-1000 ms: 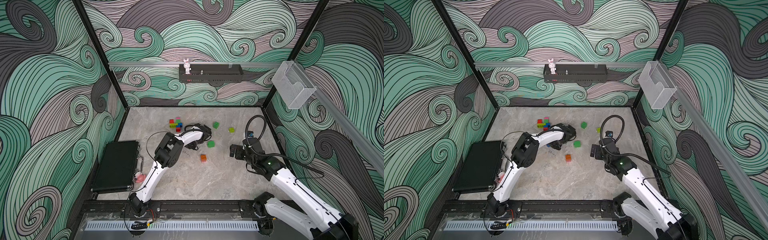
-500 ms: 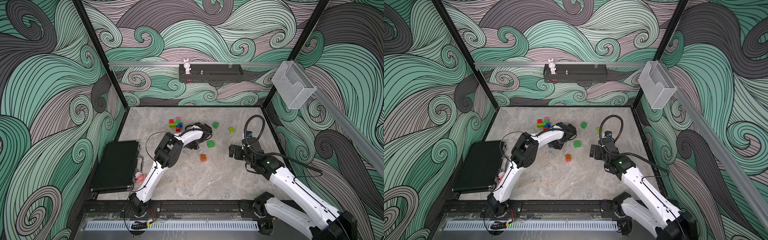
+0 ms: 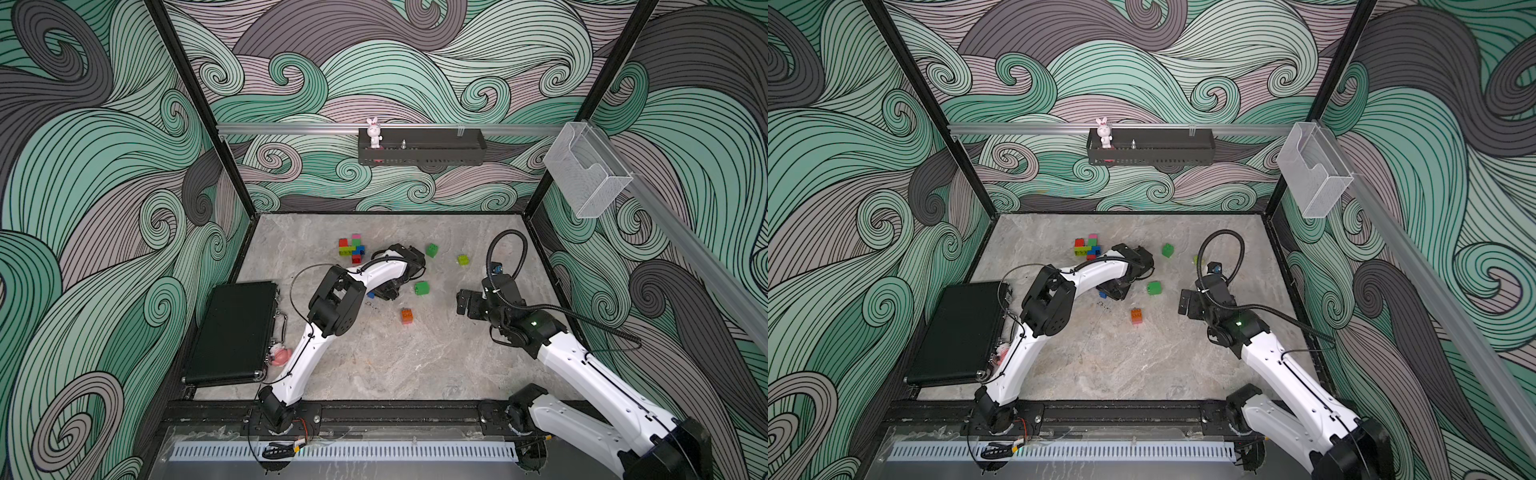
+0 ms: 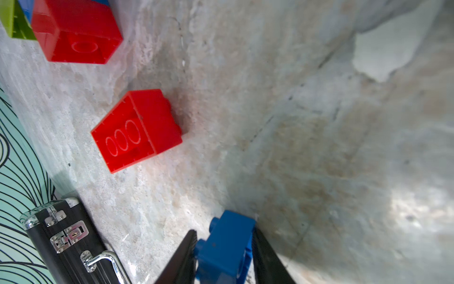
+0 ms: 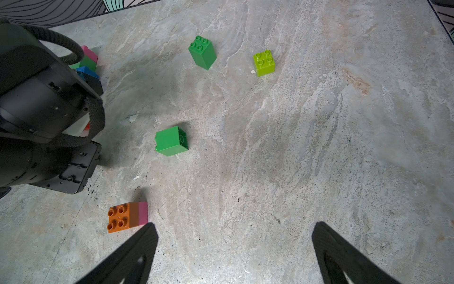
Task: Assemble the number 4 with lego
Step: Place the lego brick at the center of the board.
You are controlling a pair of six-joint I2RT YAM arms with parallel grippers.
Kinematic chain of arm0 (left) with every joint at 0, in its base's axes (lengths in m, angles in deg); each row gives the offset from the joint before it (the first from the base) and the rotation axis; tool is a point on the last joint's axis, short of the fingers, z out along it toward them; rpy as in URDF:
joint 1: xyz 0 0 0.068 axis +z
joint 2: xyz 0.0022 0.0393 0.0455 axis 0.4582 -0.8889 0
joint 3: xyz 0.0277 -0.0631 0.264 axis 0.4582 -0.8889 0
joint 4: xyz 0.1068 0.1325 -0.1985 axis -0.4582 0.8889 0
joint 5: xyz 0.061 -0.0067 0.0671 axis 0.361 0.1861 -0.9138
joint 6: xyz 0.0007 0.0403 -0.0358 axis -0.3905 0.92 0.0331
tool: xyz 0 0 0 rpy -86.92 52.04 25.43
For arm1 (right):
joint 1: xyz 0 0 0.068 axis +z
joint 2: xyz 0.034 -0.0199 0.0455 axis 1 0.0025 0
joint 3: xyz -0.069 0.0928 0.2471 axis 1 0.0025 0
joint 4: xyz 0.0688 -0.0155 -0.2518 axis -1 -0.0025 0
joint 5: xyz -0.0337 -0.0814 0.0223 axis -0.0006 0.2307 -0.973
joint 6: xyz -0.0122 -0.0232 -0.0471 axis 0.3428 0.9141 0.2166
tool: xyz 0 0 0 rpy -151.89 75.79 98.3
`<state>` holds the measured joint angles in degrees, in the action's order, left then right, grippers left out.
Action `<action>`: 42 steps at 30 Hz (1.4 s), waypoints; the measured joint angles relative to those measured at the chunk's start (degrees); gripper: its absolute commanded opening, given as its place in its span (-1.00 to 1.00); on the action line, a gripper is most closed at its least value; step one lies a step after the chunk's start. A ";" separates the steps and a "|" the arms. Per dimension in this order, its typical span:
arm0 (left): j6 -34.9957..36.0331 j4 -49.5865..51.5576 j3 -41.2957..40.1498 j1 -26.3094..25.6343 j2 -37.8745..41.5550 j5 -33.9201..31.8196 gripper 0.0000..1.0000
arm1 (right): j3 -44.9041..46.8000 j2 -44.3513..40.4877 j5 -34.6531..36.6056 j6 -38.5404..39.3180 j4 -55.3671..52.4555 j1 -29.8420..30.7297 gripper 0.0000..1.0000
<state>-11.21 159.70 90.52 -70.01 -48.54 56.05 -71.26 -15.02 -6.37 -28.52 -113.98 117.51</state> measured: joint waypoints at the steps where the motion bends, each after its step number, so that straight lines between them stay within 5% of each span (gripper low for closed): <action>1: 0.11 -0.04 0.20 -0.07 0.00 0.31 -0.34 | 0.00 0.00 -0.02 0.00 0.04 0.02 0.99; 15: 0.61 2.86 4.48 -3.30 -2.36 -2.43 -0.55 | 0.00 0.00 -0.20 0.44 0.07 0.00 0.98; 26: -0.68 5.07 -0.46 -2.27 -2.64 -12.57 -0.58 | 0.00 -0.72 -0.22 0.68 -0.07 0.02 0.99; 37: -1.11 6.84 -0.76 -2.01 -3.19 -12.52 -0.19 | 0.00 -0.48 -0.57 0.68 -0.07 0.00 0.99; 42: -1.01 7.54 1.05 -2.45 -4.04 -12.22 -0.22 | 0.00 -0.02 -0.76 0.70 -0.04 0.00 0.99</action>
<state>-12.21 167.24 91.57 -72.46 -52.58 43.84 -71.26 -15.05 -7.13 -27.82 -114.02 117.51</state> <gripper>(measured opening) 0.411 0.992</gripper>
